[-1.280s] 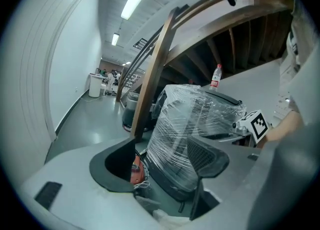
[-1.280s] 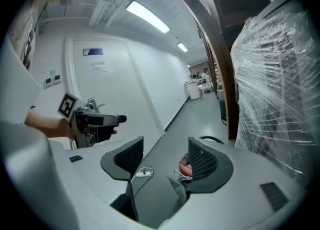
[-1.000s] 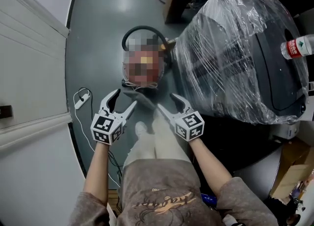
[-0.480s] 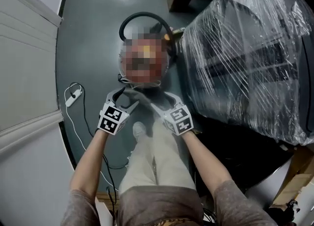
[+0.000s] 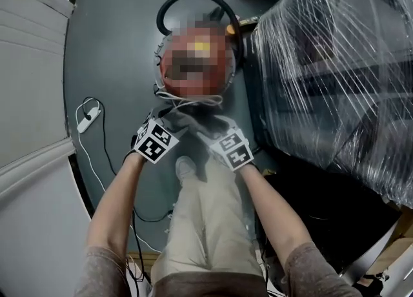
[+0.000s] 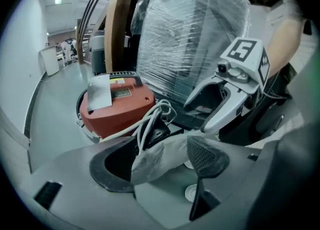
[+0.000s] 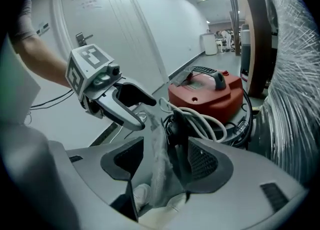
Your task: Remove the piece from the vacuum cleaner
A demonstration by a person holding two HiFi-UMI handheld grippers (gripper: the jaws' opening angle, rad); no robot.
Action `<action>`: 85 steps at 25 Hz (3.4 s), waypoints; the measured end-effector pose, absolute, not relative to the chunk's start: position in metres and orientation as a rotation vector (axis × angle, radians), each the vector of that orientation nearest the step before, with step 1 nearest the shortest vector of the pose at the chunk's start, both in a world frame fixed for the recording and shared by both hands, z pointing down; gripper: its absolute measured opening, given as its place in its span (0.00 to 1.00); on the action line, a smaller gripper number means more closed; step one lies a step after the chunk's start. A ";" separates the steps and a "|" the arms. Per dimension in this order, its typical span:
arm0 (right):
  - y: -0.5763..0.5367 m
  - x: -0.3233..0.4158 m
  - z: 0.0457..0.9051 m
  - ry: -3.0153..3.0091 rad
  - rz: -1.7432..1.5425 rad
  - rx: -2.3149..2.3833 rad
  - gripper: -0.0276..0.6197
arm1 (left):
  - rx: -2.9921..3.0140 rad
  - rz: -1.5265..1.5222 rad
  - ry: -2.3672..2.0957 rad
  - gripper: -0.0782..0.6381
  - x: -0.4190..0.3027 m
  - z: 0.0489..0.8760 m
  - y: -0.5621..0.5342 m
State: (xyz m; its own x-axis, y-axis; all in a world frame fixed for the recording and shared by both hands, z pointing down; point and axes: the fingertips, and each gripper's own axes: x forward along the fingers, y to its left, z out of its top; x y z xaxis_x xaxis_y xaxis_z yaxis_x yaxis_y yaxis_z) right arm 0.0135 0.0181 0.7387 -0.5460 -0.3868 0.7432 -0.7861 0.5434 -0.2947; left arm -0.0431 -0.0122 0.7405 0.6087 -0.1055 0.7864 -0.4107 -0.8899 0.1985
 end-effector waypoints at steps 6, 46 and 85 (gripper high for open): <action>0.023 0.009 0.773 -2.096 0.834 0.868 0.43 | 2.501 1.239 -0.321 0.53 -0.035 0.763 -0.013; 0.029 -0.013 0.784 -2.093 0.804 0.683 0.11 | 2.419 1.381 -0.135 0.21 -0.049 0.779 0.006; 0.025 -0.012 0.393 -2.194 0.500 0.656 0.12 | 2.485 1.222 -0.464 0.19 -0.055 0.390 0.018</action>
